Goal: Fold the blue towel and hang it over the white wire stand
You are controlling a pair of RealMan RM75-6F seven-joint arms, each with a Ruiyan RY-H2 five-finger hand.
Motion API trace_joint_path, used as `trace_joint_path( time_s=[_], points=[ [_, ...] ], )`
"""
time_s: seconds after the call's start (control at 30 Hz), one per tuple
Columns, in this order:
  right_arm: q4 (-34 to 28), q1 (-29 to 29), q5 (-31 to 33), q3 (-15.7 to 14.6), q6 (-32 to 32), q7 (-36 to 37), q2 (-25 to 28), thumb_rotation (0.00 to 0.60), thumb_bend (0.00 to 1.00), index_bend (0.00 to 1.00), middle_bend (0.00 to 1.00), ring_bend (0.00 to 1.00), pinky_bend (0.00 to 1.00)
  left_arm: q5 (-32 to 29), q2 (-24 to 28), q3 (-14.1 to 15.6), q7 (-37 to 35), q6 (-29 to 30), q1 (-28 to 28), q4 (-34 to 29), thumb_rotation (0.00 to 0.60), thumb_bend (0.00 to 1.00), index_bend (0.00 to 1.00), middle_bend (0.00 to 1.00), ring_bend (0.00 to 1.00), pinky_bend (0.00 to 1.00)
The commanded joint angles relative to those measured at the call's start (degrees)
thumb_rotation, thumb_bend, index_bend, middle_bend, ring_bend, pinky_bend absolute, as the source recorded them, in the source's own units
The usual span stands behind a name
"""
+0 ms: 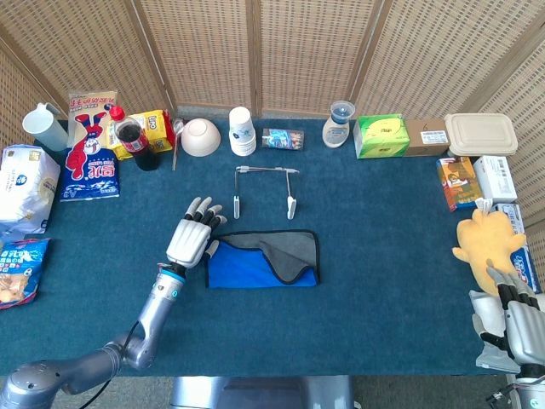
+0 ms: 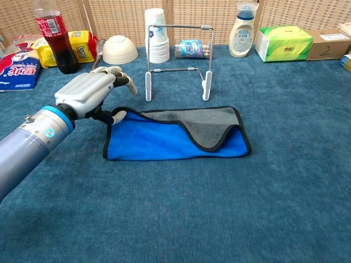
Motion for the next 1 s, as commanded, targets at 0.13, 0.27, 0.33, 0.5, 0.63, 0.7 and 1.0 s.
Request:
trace_joint_path(
  time_s=[0.13,0.27,0.33,0.5,0.63,0.7,1.0],
  points=[
    [0.1,-0.2,0.0,-0.1,0.1,0.2,0.0,0.600,0.36,0.07,0.12,0.03,0.00,-0.3,-0.5,-0.6,0.3,0.3,-0.4,1.0,0.600,0.32,0.29,0.21,0.00,0.00],
    [0.1,-0.2,-0.2,-0.1,0.2,0.3,0.1,0.600,0.36,0.07,0.12,0.03,0.00,-0.6,-0.4,-0.6,0.4,0.2,-0.4,1.1,0.600,0.32,0.29,0.20,0.00,0.00],
    [0.0,-0.2,-0.2,-0.1,0.3,0.3,0.1,0.600,0.36,0.07,0.12,0.03,0.00,-0.5,-0.3,-0.4,0.5,0.1,-0.3,0.9,0.600,0.32,0.29,0.20,0.00,0.00],
    [0.0,-0.2,-0.3,-0.1,0.3,0.4,0.1,0.600,0.36,0.07,0.12,0.03,0.00,0.1,0.4,0.4,0.1,0.8,0.2,-0.7,0.600,0.32,0.28,0.20,0.00,0.00],
    [-0.1,-0.3,-0.6,-0.1,0.5,0.6,0.2,0.600,0.36,0.07,0.12,0.03,0.00,1.2,1.5,1.1,-0.4,2.1,0.8,-3.1,0.600,0.32,0.28,0.20,0.00,0.00],
    [0.0,-0.2,-0.7,-0.1,0.5,0.7,0.2,0.600,0.36,0.07,0.12,0.03,0.00,1.7,2.1,1.5,-0.5,2.8,1.1,-4.4,0.600,0.32,0.28,0.20,0.00,0.00],
    [-0.4,0.5,-2.1,0.1,0.1,2.0,0.7,0.600,0.36,0.07,0.12,0.03,0.00,4.2,7.2,3.5,-1.9,6.0,3.5,-14.6,0.600,0.32,0.28,0.20,0.00,0.00]
  ],
)
